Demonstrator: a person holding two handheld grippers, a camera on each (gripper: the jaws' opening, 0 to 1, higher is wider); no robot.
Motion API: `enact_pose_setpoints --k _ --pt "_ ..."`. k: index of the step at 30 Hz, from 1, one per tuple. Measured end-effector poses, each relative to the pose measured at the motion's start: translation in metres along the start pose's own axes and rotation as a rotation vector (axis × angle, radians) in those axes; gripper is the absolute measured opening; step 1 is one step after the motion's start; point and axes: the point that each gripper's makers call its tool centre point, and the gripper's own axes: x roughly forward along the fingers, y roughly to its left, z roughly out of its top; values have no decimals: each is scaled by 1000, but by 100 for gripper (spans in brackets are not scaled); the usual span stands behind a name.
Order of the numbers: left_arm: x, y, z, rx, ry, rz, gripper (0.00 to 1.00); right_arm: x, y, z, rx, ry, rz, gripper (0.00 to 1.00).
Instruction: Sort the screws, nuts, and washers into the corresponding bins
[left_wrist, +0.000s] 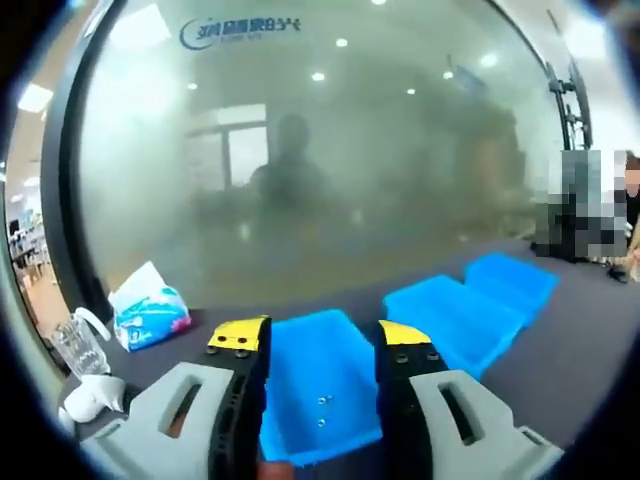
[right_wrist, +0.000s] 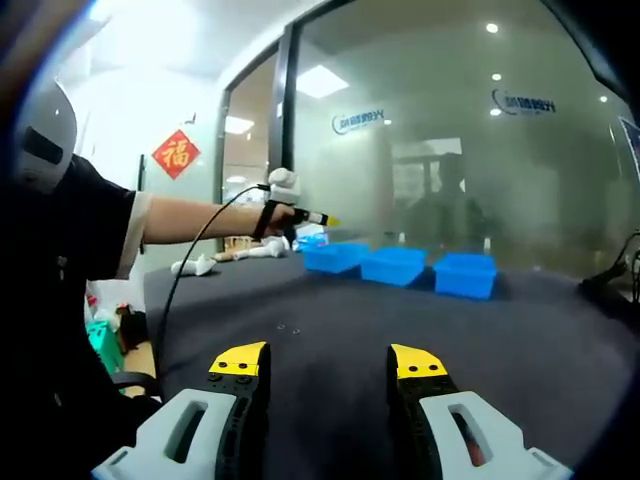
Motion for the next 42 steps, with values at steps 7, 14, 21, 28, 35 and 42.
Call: enact_pose_setpoints --k 7,14,21,28,35,42 --pt "-32 -22 -2 -63 -31 -77 40 0 1 1 -1 -2 1 43" --pt "-89 -43 -7 -117 -75 -140 41 0 1 5 -5 -8 -1 43" --pt "-171 -57 -14 -109 -143 -165 44 2 6 7 -10 -8 9 43" --pt "-233 -63 -39 -138 -188 -217 45 7 13 13 -18 -13 24 43" --pt "-277 -67 -74 -113 -177 -234 46 8 17 16 -21 -17 29 43" --pt "-315 -73 -86 -132 -172 -256 48 10 17 16 -23 -8 32 43"
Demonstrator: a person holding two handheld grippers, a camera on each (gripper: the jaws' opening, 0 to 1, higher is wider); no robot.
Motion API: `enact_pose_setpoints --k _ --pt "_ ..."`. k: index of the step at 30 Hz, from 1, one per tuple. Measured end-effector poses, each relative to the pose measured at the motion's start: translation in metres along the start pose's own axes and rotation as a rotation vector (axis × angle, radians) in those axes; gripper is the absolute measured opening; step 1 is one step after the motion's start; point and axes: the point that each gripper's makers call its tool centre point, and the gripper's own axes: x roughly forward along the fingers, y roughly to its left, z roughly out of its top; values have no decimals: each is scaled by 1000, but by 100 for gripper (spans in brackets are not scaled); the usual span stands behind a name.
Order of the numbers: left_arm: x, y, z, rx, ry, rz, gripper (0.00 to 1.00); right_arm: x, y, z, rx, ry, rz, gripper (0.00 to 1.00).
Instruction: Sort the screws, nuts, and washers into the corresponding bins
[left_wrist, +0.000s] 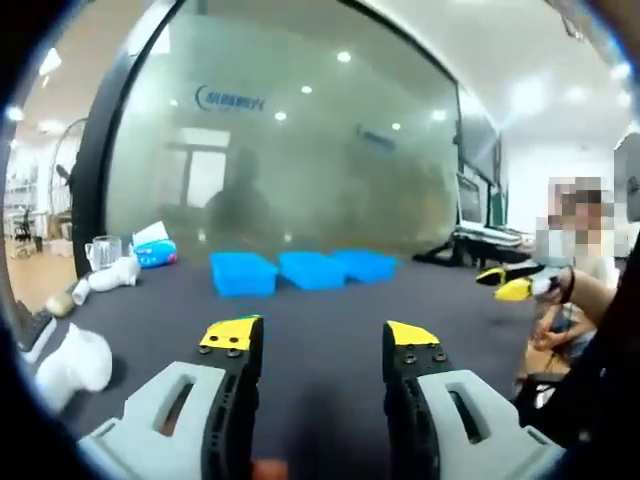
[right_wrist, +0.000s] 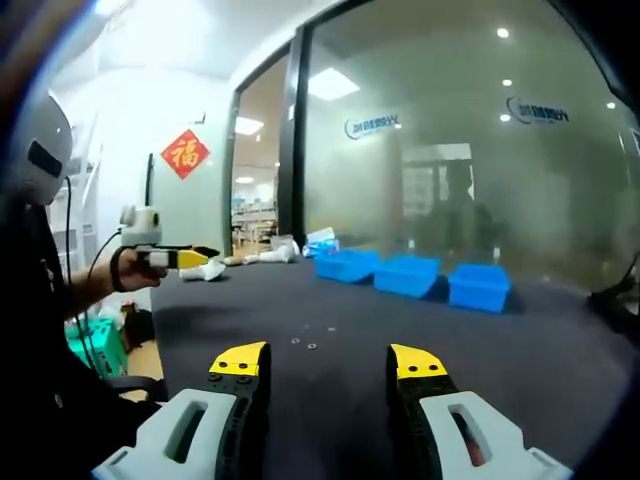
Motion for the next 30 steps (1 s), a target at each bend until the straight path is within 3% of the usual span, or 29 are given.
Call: enact_pose_setpoints --k 8,14,24,30 --pt "-10 -7 -3 81 24 11 48 1 -5 -6 -2 34 7 42" --pt "-6 -17 -14 90 76 -53 48 1 -11 -13 -15 79 31 42" --pt "-6 -23 -20 57 105 -92 48 12 -6 -15 -65 184 150 42" --pt "-8 -25 -26 94 135 -97 48 21 -4 -13 -120 225 197 41"
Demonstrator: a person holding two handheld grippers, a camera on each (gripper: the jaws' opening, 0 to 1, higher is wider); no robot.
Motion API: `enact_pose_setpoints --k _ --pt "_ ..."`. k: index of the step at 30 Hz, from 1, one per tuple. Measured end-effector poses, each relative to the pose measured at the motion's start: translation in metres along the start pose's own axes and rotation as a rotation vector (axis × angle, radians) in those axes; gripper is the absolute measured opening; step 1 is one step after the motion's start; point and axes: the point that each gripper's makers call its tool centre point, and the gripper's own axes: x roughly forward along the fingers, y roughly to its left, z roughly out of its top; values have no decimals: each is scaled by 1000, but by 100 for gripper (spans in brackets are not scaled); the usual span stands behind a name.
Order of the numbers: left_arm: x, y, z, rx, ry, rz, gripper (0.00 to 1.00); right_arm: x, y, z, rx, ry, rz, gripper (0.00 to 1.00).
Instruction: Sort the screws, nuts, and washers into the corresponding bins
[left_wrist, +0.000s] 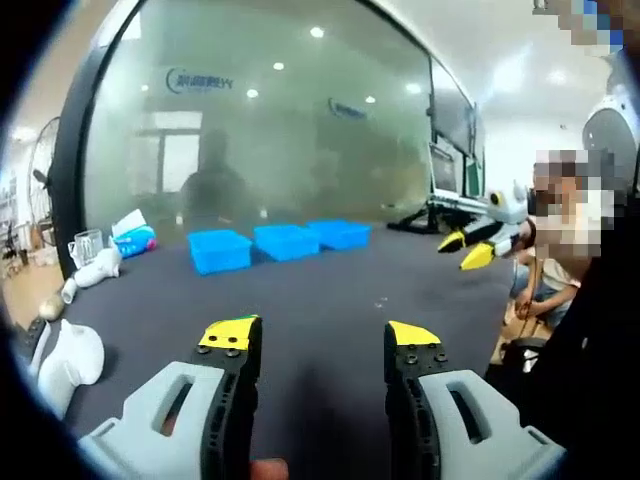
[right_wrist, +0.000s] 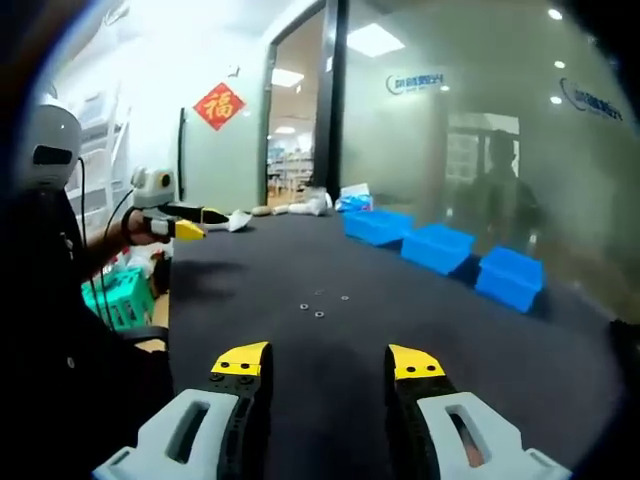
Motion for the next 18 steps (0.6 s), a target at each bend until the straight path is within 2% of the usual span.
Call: enact_pose_setpoints --k 7,11,18 --pt "-2 1 -2 5 14 6 48 26 5 13 -92 95 81 36" --pt "-5 3 -1 -3 8 10 48 45 11 16 -169 163 153 34" --pt "-10 7 0 -14 -4 20 48 78 21 9 -253 300 276 27"
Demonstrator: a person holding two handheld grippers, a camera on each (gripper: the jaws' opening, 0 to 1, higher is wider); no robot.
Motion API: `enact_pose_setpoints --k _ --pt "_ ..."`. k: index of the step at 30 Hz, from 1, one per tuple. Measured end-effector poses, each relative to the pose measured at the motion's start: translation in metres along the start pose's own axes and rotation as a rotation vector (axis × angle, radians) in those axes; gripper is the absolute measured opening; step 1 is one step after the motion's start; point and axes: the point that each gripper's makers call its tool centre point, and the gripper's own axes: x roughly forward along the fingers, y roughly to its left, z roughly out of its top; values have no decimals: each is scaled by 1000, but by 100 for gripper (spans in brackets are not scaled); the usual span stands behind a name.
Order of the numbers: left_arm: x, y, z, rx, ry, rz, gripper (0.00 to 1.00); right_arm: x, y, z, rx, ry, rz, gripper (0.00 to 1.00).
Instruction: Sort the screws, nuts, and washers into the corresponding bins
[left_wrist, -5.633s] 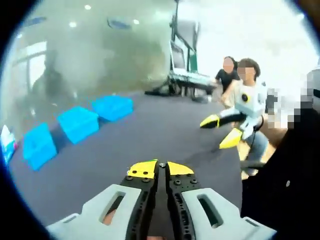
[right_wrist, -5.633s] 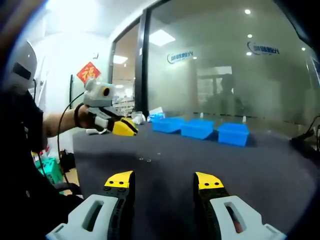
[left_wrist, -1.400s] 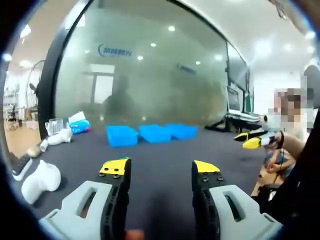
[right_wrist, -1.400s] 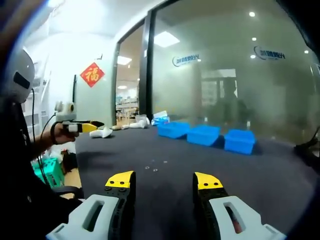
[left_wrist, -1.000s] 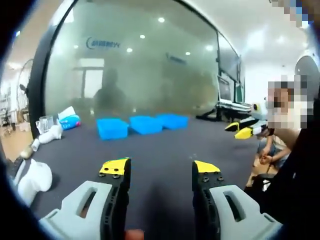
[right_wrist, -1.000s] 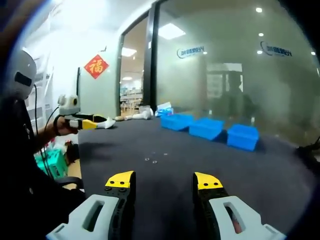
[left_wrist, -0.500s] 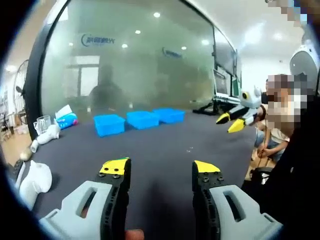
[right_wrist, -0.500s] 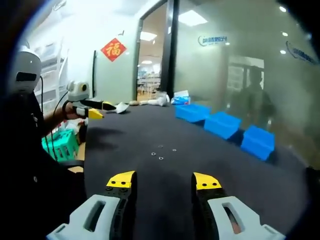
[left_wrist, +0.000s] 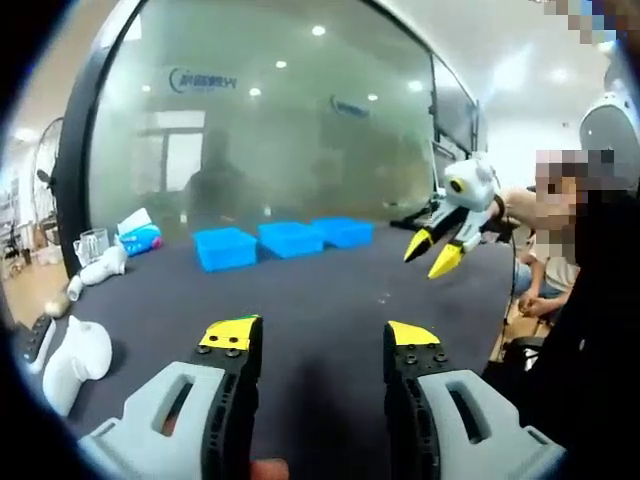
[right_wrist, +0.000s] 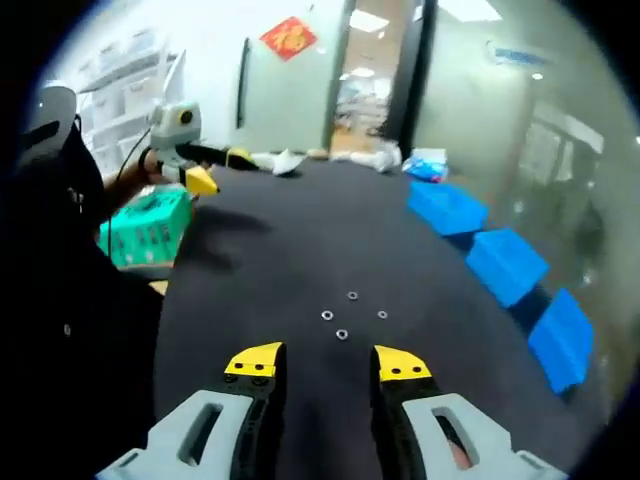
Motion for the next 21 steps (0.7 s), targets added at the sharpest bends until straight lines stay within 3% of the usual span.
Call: enact_pose_setpoints --k 8,14,21 --pt "-4 4 -3 -22 -9 8 47 27 -4 2 -28 79 70 23" --pt "-4 7 -7 -28 -5 15 46 39 -8 -9 -40 128 88 19" --pt "-3 9 -6 -27 -2 15 46 44 -10 -11 -23 124 88 18"
